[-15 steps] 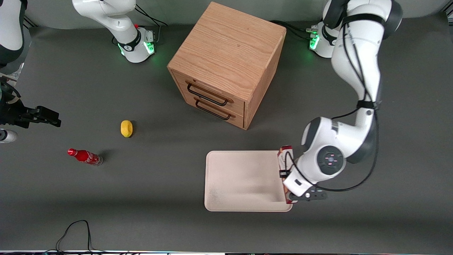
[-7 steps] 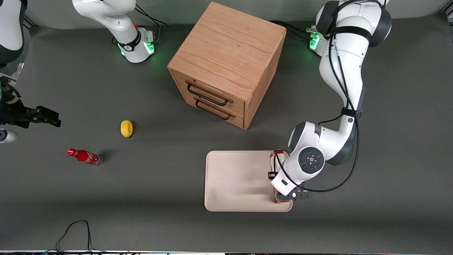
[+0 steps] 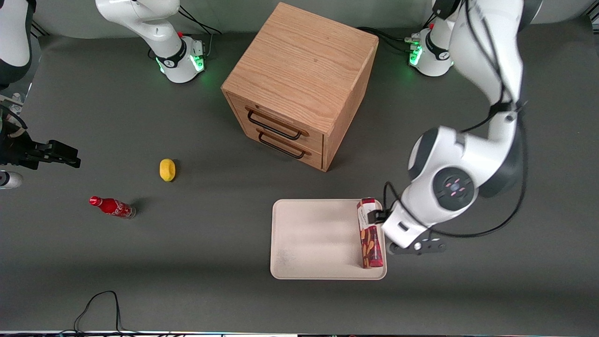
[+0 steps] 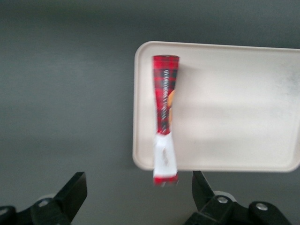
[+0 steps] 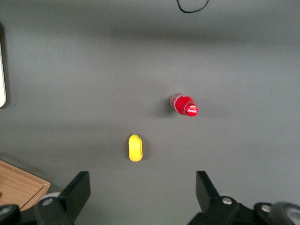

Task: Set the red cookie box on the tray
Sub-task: 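Lower the box onto the tray and open the left gripper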

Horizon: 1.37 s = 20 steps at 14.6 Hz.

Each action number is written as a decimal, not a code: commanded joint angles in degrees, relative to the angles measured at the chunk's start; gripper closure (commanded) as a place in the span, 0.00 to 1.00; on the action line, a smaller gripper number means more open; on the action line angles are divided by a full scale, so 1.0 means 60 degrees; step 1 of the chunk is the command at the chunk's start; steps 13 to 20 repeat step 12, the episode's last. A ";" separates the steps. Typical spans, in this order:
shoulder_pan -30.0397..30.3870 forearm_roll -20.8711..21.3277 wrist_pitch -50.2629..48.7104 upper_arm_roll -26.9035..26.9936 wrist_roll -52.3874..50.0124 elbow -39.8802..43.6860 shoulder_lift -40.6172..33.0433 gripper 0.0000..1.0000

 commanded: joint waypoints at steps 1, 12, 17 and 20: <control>0.0897 0.0087 -0.0419 -0.0007 0.0325 -0.1794 -0.2098 0.00; 0.2877 0.1053 -0.1135 -0.0080 0.3257 -0.6448 -0.7072 0.00; 0.2877 0.1053 -0.1135 -0.0080 0.3257 -0.6448 -0.7072 0.00; 0.2877 0.1053 -0.1135 -0.0080 0.3257 -0.6448 -0.7072 0.00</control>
